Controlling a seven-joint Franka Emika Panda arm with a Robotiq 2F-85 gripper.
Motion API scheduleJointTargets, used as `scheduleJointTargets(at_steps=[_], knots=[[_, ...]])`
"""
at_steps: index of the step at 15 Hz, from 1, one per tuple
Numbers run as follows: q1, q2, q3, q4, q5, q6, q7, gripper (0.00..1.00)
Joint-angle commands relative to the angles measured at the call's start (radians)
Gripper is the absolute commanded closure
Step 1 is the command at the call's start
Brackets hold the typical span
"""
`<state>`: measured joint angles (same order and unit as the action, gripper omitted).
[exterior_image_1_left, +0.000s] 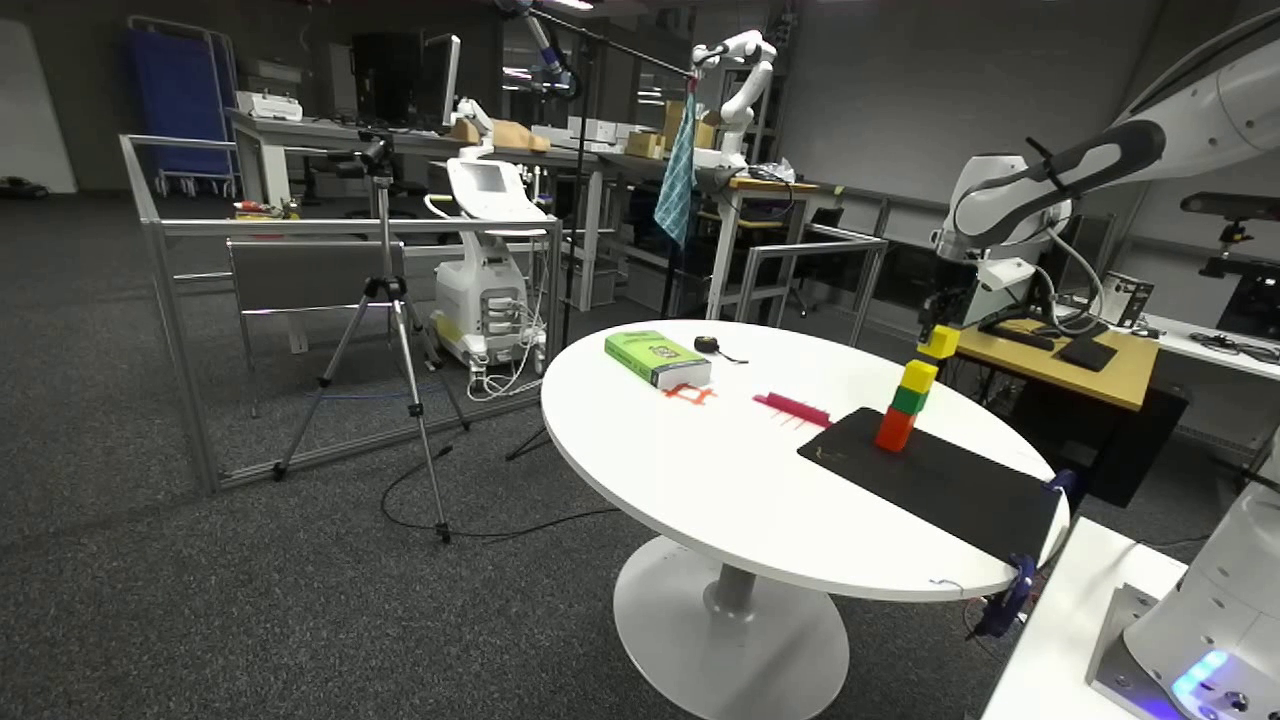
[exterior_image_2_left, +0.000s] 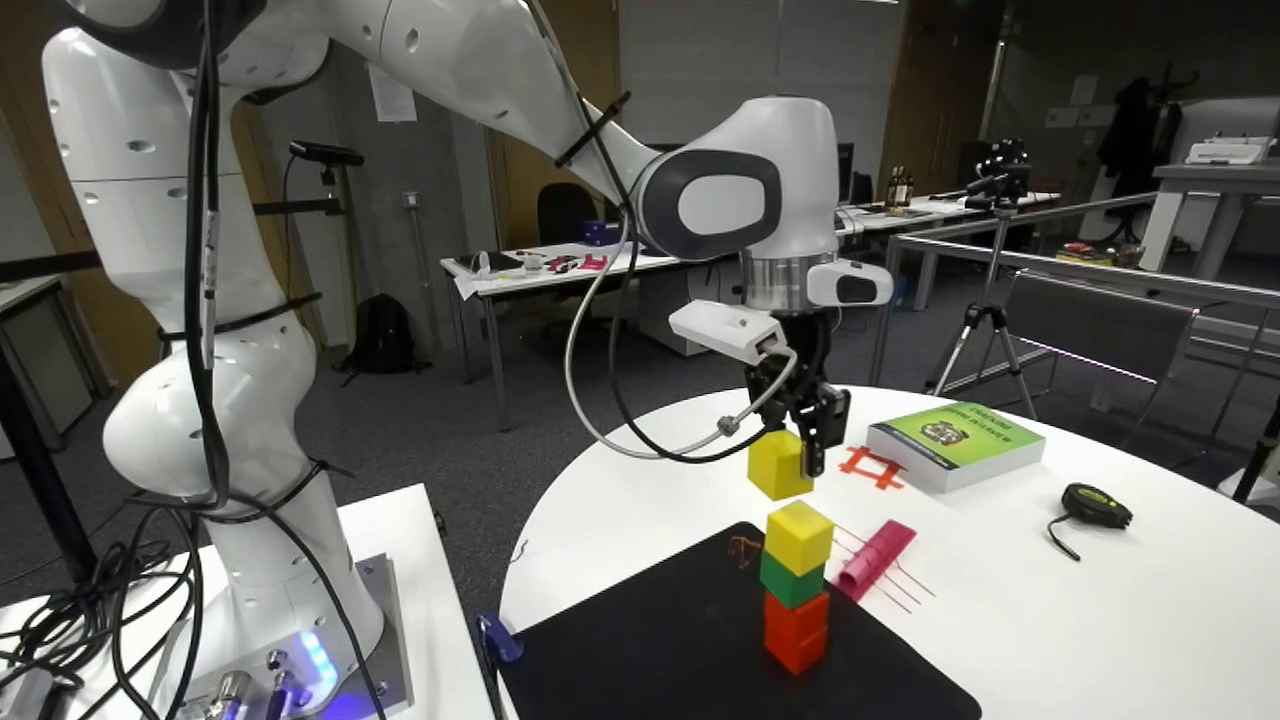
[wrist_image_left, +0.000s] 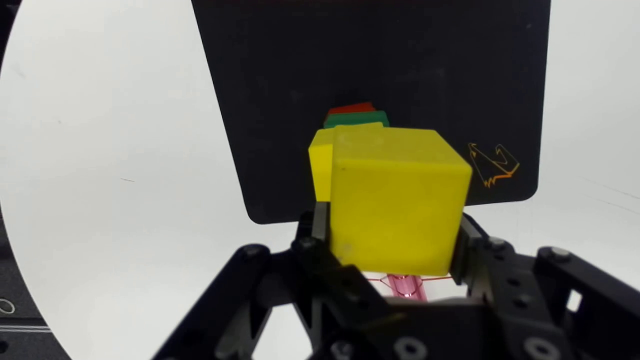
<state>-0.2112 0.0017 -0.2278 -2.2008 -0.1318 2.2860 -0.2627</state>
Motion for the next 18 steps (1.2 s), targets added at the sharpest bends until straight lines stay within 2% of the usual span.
scheduleJointTargets(at_steps=[1,11,18], knots=[[-0.011,0.026,-0.005,0.018,-0.021,0.025,-0.016,0.69],[-0.017,0.054,-0.009,0.020,-0.021,0.098,-0.098,0.69],[-0.025,0.060,-0.009,0.033,0.022,0.065,-0.154,0.69]])
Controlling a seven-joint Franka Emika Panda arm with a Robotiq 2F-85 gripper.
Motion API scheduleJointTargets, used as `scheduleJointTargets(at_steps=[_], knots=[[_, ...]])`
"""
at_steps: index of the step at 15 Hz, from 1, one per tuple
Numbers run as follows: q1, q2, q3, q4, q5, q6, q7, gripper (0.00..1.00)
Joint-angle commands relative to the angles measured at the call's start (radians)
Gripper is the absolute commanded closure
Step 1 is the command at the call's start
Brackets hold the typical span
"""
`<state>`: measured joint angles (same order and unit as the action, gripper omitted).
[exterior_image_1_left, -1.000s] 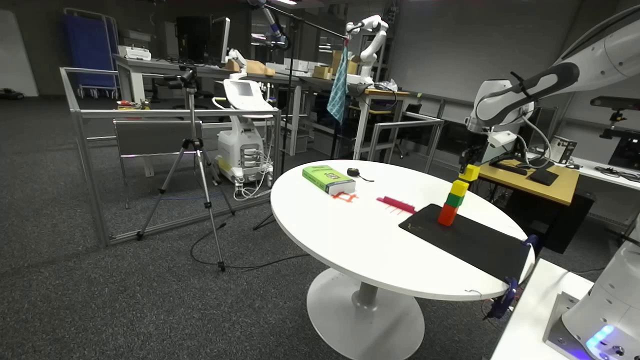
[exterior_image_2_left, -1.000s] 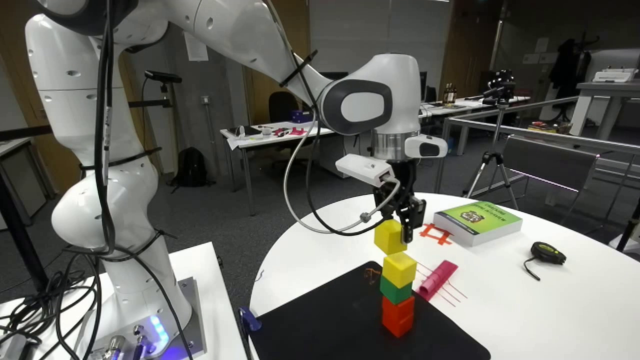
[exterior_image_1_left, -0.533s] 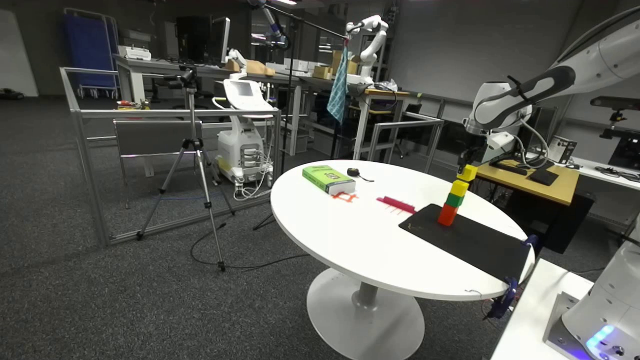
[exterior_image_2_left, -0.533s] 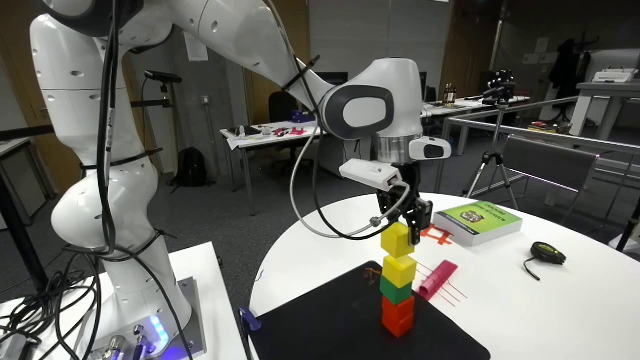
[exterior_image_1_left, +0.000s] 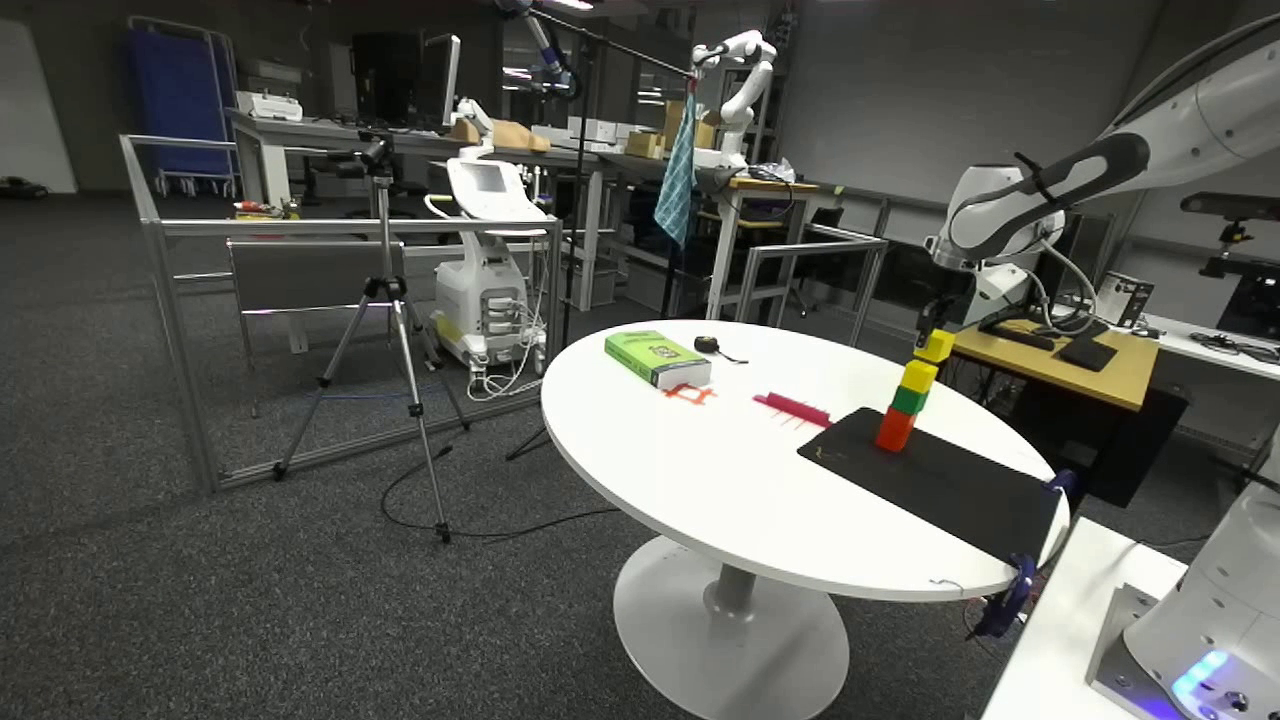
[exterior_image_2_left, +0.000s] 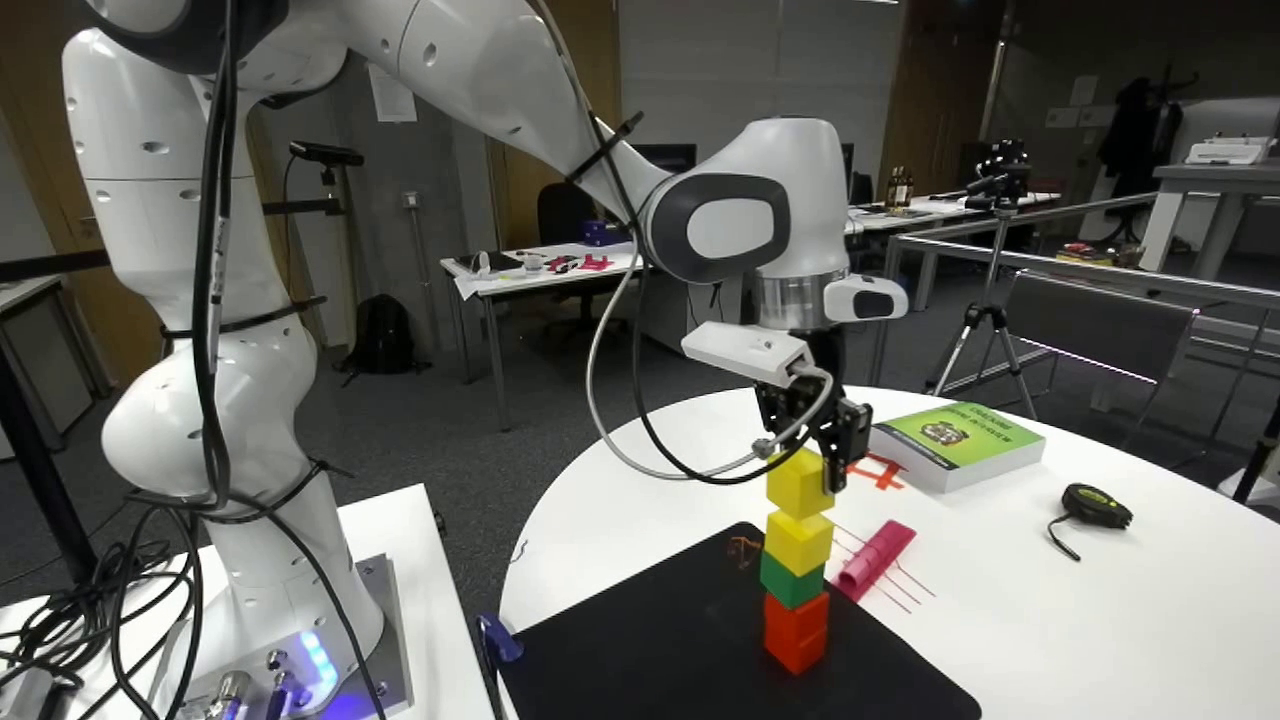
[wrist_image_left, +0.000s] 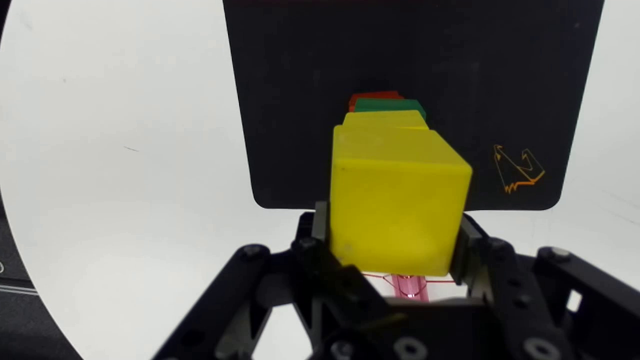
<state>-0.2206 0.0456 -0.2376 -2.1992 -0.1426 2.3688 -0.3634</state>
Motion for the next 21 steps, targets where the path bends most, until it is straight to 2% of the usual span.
scheduleJointTargets(at_steps=[1,13,21], knots=[[-0.018,0.016,0.000,0.031,0.038,-0.014,-0.057,0.69],[-0.030,0.021,-0.001,0.032,0.129,-0.018,-0.132,0.69],[-0.034,0.053,0.002,0.056,0.137,-0.030,-0.132,0.69]])
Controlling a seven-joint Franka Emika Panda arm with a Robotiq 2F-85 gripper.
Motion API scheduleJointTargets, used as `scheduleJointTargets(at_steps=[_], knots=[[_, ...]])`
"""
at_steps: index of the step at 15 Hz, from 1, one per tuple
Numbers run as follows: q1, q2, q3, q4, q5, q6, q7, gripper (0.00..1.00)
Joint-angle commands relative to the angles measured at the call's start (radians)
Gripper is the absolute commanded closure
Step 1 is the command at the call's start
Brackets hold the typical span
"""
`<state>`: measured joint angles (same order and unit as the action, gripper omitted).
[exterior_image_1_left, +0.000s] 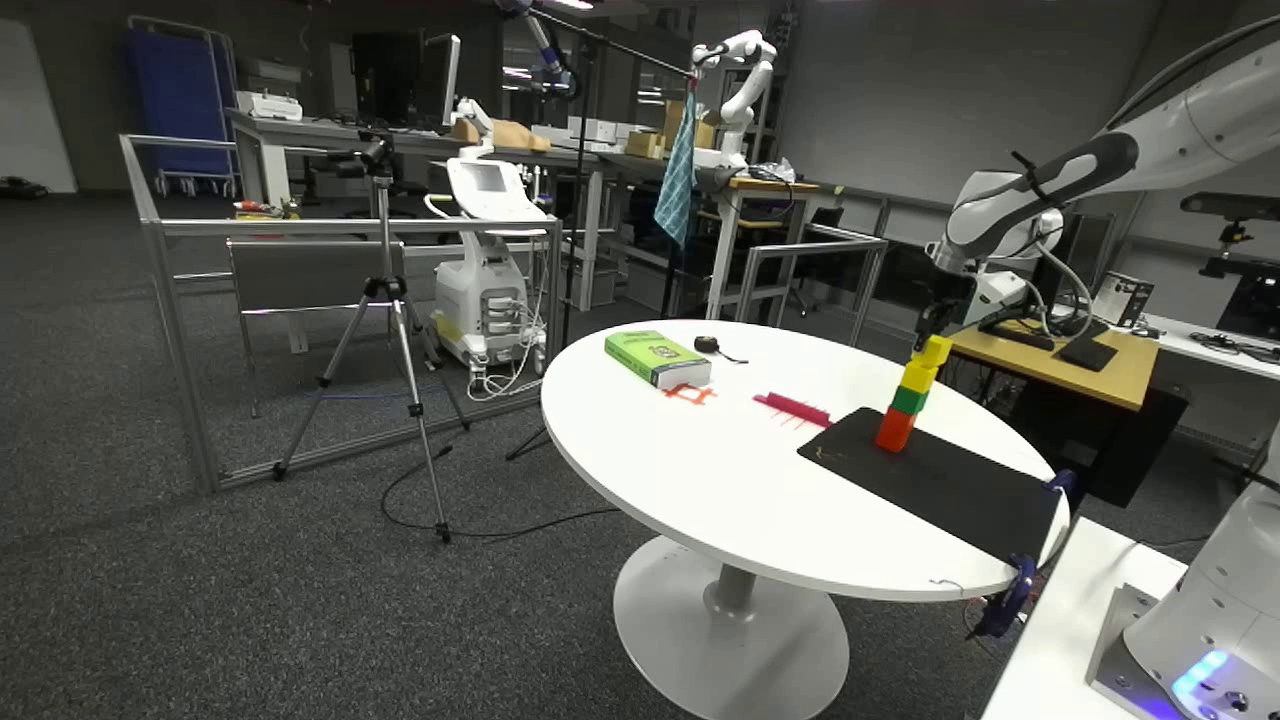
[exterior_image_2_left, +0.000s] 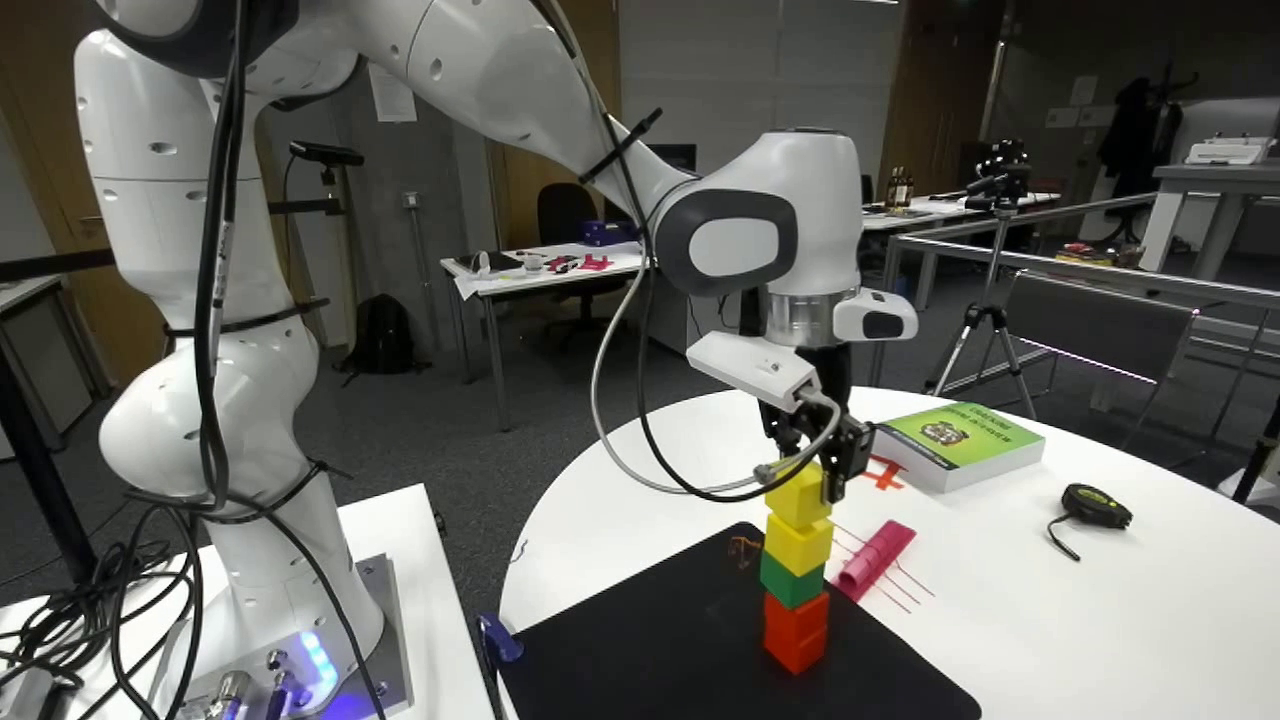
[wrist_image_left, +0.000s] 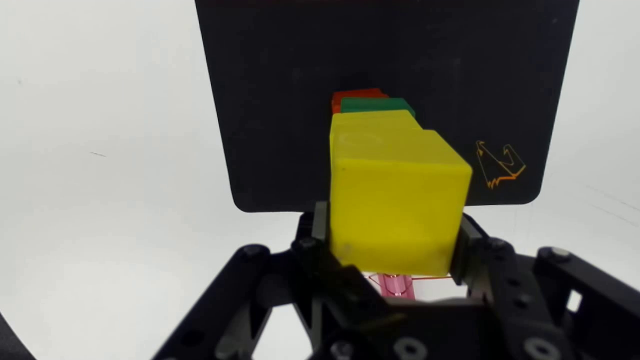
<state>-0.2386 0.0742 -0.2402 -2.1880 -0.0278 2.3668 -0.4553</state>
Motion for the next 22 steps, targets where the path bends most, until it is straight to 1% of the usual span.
scheduleJointTargets(at_steps=[1,7,19,21,22], knots=[[-0.016,0.030,0.005,0.050,0.021,-0.030,-0.040,0.69],[-0.018,0.052,0.009,0.068,0.011,-0.035,-0.034,0.69],[-0.018,0.050,0.010,0.058,-0.002,-0.032,-0.040,0.69],[-0.018,0.051,0.009,0.059,-0.007,-0.035,-0.042,0.19],[-0.018,0.051,0.009,0.059,-0.009,-0.037,-0.041,0.18]])
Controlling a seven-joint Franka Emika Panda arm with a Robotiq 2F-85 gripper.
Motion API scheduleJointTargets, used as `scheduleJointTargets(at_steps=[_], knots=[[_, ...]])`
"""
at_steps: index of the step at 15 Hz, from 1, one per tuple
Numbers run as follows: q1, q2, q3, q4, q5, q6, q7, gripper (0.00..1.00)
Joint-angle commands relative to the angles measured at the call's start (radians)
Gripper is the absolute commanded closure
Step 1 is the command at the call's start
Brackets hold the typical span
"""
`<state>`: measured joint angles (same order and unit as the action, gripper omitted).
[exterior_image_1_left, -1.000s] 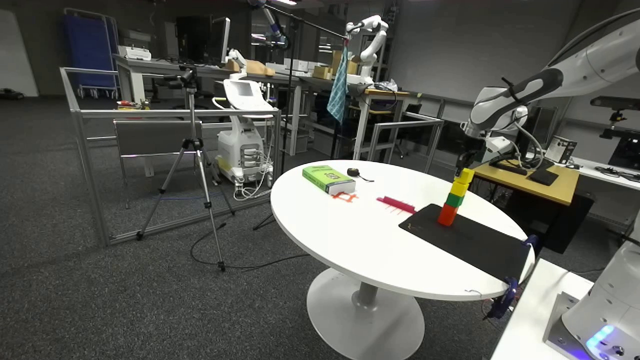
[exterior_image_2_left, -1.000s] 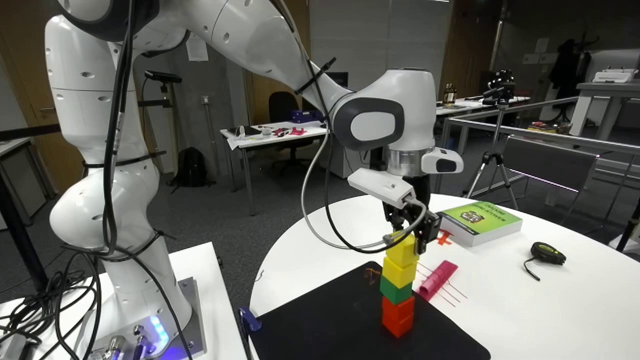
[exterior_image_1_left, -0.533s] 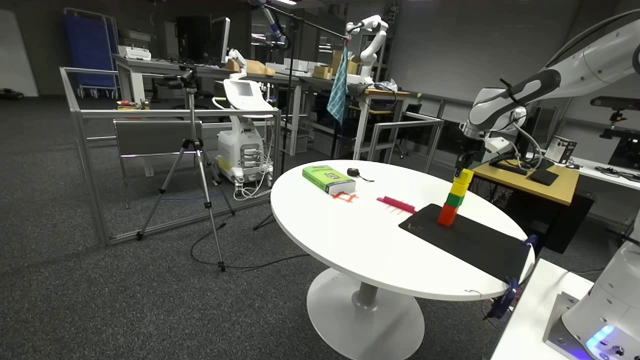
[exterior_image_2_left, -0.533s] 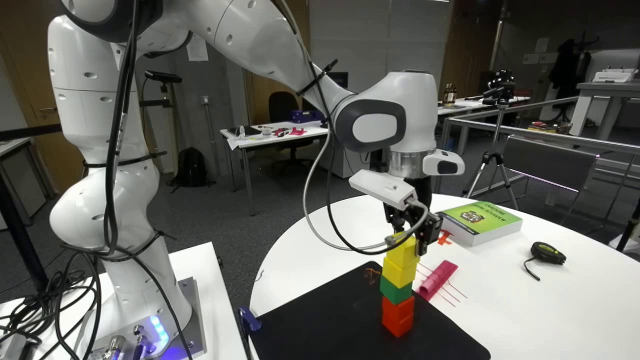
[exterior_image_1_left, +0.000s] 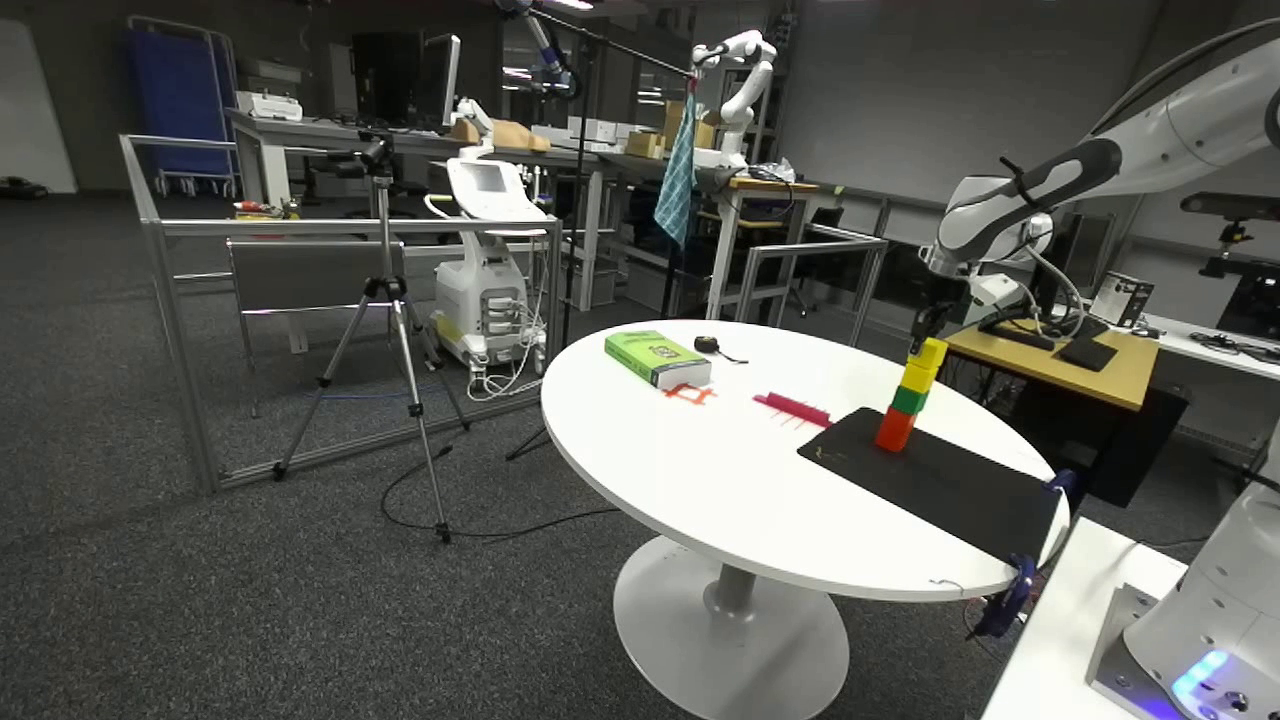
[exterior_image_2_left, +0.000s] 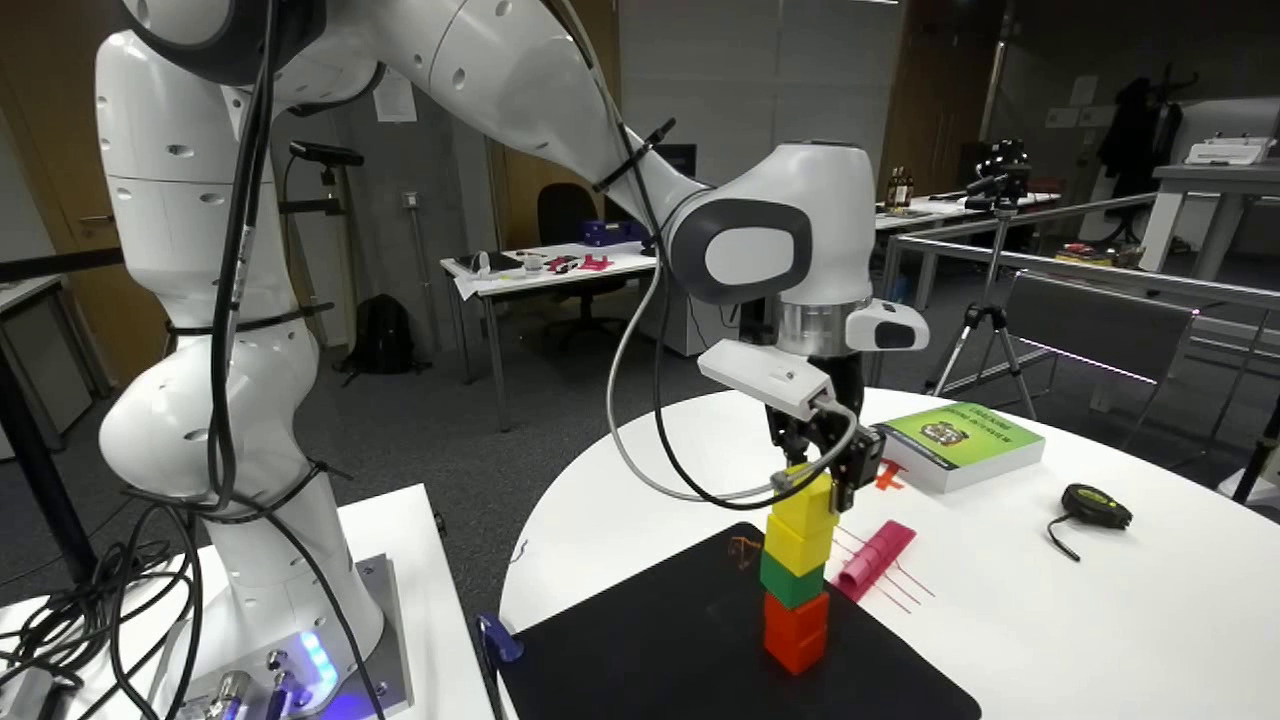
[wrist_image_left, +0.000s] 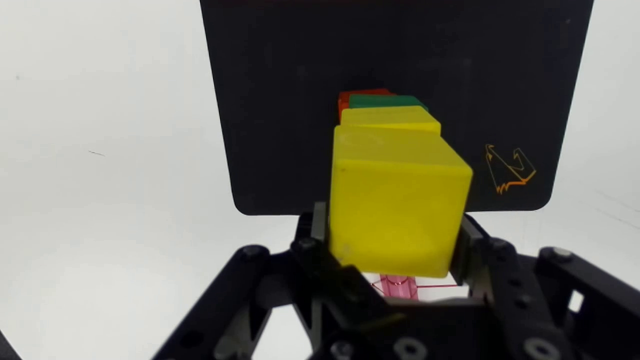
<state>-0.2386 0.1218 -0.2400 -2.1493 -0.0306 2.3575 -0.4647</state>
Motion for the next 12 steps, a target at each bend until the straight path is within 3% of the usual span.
scheduleJointTargets(at_steps=[1,3,9,12], knots=[[-0.018,0.003,0.008,0.021,-0.008,-0.029,-0.030,0.12],[-0.018,0.004,0.008,0.021,-0.009,-0.027,-0.027,0.00],[-0.015,-0.046,0.011,0.024,0.010,-0.045,-0.024,0.00],[-0.016,-0.121,0.012,0.050,0.072,-0.115,-0.032,0.00]])
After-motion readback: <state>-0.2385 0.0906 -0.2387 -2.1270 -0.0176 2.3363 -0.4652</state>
